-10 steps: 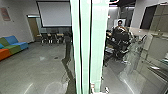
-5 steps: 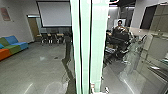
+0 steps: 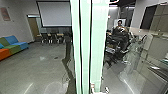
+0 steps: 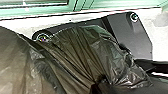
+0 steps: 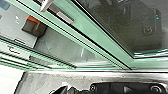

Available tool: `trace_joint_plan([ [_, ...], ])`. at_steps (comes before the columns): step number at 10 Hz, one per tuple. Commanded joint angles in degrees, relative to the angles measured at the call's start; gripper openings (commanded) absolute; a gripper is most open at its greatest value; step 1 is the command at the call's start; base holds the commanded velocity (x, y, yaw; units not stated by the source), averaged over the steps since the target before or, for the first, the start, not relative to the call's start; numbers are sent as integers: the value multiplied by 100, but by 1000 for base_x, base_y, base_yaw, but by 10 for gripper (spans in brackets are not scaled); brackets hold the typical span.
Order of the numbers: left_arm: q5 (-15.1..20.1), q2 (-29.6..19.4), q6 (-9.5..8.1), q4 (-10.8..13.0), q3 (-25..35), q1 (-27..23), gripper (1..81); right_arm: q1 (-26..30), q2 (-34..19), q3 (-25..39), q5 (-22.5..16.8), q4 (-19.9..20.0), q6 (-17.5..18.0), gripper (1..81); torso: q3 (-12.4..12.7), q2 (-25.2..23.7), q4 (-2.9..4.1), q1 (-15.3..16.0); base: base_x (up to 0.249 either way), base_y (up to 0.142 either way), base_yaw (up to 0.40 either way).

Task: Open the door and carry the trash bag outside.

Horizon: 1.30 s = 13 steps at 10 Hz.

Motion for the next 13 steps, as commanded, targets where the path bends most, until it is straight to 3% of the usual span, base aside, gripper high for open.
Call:
trace_joint_plan([
  [1, 282, 12, 9, 54, 29, -285, 10, 1332, -657, 386, -953, 475, 53, 811, 0, 0, 0, 0, 0, 0, 0],
  [4, 264, 47, 9, 54, 29, -285, 10, 2053, -640, 509, -1181, 335, 27, 811, 0, 0, 0, 0, 0, 0, 0],
  [5, 255, 47, 9, 54, 29, -285, 10, 2272, -560, 430, -1357, 185, 36, 811, 0, 0, 0, 0, 0, 0, 0],
  [7, 255, 47, 0, 45, 29, -293, 10, 2904, -367, 219, -1797, 291, 98, 811, 0, 0, 0, 2, 0, 0, 0],
  [8, 264, 65, 0, 19, 29, -293, 10, 3169, -227, 62, -1954, 334, 376, 811, 0, 0, 0, 2, 0, 0, 0],
  [10, 264, 91, 0, 10, 29, -293, 10, 3529, 99, -202, -2166, 361, 1390, 811, 0, 0, 0, 2, 0, 0, 0],
  [13, 281, 118, 0, 1, 29, -293, 10, 3855, 651, -580, -2350, 335, 1977, 811, 0, 0, 0, 2, 0, 0, 0],
])
